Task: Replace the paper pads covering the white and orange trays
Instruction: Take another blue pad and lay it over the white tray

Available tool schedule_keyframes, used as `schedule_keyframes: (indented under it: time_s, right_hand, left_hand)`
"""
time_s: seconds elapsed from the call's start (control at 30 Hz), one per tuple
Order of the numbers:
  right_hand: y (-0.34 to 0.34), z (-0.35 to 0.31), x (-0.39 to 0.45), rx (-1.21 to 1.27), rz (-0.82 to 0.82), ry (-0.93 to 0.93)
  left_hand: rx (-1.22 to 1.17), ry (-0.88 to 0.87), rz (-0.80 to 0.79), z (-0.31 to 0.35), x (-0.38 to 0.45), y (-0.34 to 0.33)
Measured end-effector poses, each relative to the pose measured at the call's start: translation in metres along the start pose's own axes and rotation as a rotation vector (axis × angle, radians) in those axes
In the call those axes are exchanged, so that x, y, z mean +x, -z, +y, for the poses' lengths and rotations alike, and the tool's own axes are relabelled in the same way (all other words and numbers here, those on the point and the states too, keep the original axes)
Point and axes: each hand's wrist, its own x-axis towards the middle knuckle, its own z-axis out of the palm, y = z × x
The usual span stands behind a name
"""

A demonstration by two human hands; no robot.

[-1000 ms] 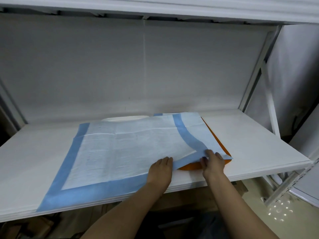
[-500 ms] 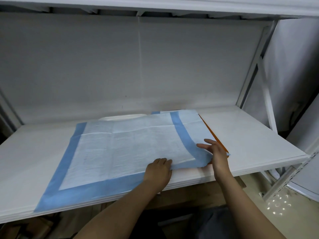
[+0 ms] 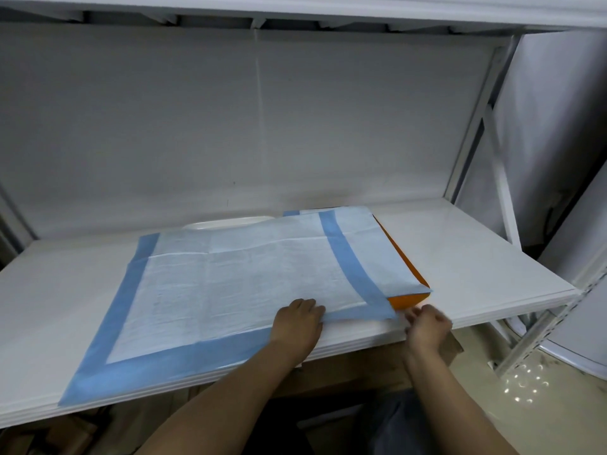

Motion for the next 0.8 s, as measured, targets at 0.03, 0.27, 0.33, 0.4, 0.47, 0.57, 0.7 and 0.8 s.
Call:
schedule_keyframes:
  time_s: [0.03, 0.27, 0.33, 0.4, 0.47, 0.57, 0.7, 0.8]
  right_hand:
    - [0.001, 0.007, -0.007, -0.025, 0.045, -0.056]
    - [-0.036, 0.007, -0.057, -0.23, -0.497, -0.35]
    - [-0.052, 0.006, -0.061, -0.165, -0.481, -0.369]
    - [-0.062, 0.008, -0.064, -0.132, -0.419, -0.327]
    - [-0.068, 0.013, -0.066, -0.214, -0.357, -0.199]
    - [-0.078, 0.019, -0.076, -0.171, -0.333, -0.05]
    - [-0.102, 0.02, -0.099, -0.223, -0.361, 0.088]
    - [-0.125, 0.018, -0.125, -0.222, -0.428, 0.178]
  left_hand:
    - [-0.003, 0.011, 0.002, 0.001, -0.001, 0.0]
    - [-0.101, 0.012, 0.065, -0.001, -0.005, 0.002]
    - [-0.173, -0.005, 0.09, -0.003, -0.01, 0.002]
    - [-0.223, -0.028, 0.021, -0.003, -0.013, 0.002]
    - [-0.186, -0.005, -0.142, -0.011, -0.02, 0.008]
    - [-0.121, 0.077, -0.201, -0.028, -0.031, 0.01]
    - [-0.126, 0.327, -0.184, -0.049, -0.042, -0.001]
    - [-0.179, 0.352, -0.119, -0.049, -0.048, -0.005]
